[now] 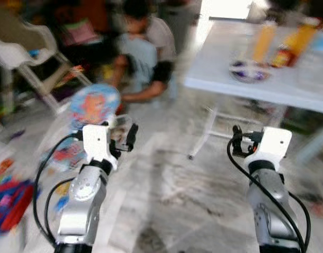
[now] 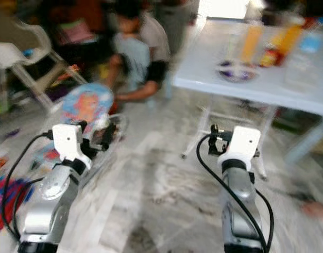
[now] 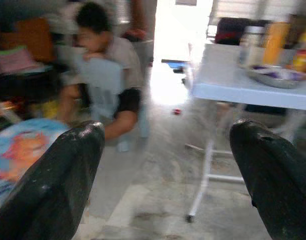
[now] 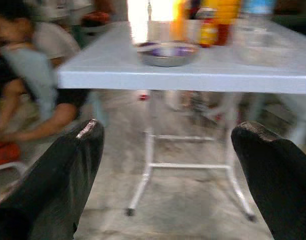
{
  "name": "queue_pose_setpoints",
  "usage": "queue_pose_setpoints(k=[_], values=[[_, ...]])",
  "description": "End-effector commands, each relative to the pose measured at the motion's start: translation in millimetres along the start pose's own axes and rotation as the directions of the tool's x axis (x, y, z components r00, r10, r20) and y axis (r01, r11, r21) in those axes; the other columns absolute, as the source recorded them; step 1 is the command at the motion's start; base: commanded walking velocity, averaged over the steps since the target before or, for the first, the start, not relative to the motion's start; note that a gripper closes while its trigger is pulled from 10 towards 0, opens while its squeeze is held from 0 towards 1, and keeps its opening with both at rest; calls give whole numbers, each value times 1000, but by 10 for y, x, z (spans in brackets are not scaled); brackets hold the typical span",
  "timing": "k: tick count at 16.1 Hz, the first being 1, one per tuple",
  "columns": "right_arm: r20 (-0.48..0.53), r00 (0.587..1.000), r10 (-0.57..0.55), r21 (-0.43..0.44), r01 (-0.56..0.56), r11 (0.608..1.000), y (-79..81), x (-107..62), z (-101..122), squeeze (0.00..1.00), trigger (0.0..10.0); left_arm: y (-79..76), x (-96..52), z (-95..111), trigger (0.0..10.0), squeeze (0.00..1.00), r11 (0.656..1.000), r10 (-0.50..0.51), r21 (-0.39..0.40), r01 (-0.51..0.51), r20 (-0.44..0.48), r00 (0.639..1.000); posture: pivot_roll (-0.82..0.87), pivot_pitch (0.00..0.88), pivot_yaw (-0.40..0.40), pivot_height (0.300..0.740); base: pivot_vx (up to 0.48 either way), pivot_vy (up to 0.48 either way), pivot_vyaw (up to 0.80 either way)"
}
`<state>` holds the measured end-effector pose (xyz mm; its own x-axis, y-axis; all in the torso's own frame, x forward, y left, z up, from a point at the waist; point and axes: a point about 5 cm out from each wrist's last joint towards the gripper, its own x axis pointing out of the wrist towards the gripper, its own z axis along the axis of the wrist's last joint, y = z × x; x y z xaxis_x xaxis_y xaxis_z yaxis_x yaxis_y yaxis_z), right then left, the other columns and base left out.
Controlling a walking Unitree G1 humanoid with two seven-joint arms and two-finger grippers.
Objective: Restocking fridge
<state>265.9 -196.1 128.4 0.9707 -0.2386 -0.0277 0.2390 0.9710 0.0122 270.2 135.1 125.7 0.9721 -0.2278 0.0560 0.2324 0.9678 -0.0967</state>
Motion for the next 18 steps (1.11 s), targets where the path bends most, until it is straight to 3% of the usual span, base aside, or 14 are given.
queue_pose_setpoints(k=[1, 5, 12, 18], values=[[-7, 1000, -22, 6, 22, 1000, -55, 7, -4, 0, 10000, -60, 24, 50, 10000, 0, 1000, -31, -2, 31, 14, 999, -79, 38, 21, 740, 326, 0, -800], [-2, 1000, -21, 23, 21, 1000, -47, 4, 3, 0, 10000, -75, 25, 50, 10000, 0, 999, -51, -8, 52, 13, 999, -81, 40, 21, 740, 413, 0, -720], [25, 1000, 17, 8, -18, 1000, 4, 22, 30, 0, 10000, -99, 37, 32, 10000, 0, 998, -61, -7, 61, 6, 998, -83, 32, 26, 740, 480, 0, 0], [24, 1000, 17, 15, -17, 1000, 9, 27, 22, 0, 10000, -103, 63, 37, 10000, 0, 998, -70, 0, 70, 6, 998, -81, 32, 31, 740, 480, 0, 409]])
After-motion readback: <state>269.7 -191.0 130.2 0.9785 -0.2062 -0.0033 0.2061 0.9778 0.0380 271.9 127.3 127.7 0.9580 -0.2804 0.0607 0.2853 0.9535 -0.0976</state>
